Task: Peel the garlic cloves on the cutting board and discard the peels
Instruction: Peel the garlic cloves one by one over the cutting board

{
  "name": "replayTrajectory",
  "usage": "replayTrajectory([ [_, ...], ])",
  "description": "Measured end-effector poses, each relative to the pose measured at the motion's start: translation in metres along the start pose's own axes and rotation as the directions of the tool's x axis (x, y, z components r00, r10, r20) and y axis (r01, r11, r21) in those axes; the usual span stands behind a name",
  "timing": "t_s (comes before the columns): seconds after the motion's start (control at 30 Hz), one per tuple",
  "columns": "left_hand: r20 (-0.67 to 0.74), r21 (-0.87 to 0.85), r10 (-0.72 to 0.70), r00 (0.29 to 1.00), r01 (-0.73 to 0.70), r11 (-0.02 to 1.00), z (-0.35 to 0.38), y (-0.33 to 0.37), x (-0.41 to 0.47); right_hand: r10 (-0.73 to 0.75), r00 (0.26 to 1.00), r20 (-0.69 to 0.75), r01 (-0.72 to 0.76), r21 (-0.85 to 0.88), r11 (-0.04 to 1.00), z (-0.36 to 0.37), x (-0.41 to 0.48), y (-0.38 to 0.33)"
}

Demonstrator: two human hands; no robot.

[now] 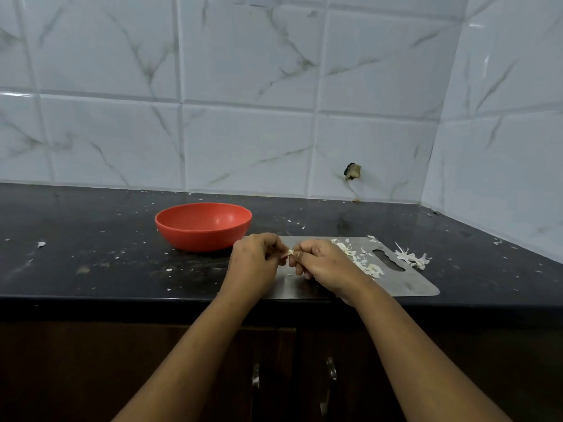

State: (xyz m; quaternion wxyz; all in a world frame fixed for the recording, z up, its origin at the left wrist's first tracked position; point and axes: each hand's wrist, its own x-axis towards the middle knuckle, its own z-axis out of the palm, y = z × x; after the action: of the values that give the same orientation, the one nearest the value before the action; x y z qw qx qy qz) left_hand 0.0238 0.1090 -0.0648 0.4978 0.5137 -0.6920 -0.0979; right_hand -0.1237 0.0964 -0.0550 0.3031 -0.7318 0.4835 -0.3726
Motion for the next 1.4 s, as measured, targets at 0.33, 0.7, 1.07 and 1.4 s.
replayTrajectory([
  [0.33, 0.058, -0.026, -0.061, 0.996, 0.062, 0.998, 0.0, -0.002, 0.0002, -0.055, 0.996, -0.076, 0.048, -0.088, 0.995, 0.0025, -0.0015, 0.0005],
  [0.7, 0.142, -0.129, -0.128, 0.982, 0.146, 0.981, -0.0038, 0.0, 0.0005, -0.106, 0.988, -0.112, 0.089, -0.145, 0.985, 0.0031, -0.0042, -0.0021],
  [1.07, 0.189, -0.209, -0.226, 0.956, 0.264, 0.942, -0.0048, 0.0006, 0.0031, -0.069, 0.992, -0.103, 0.063, -0.057, 0.996, 0.0038, 0.0004, 0.0001],
  [1.4, 0.177, -0.22, -0.182, 0.967, 0.219, 0.951, -0.005, -0.0006, 0.0027, -0.014, 0.992, -0.128, 0.038, 0.184, 0.982, 0.0013, 0.001, 0.0022],
])
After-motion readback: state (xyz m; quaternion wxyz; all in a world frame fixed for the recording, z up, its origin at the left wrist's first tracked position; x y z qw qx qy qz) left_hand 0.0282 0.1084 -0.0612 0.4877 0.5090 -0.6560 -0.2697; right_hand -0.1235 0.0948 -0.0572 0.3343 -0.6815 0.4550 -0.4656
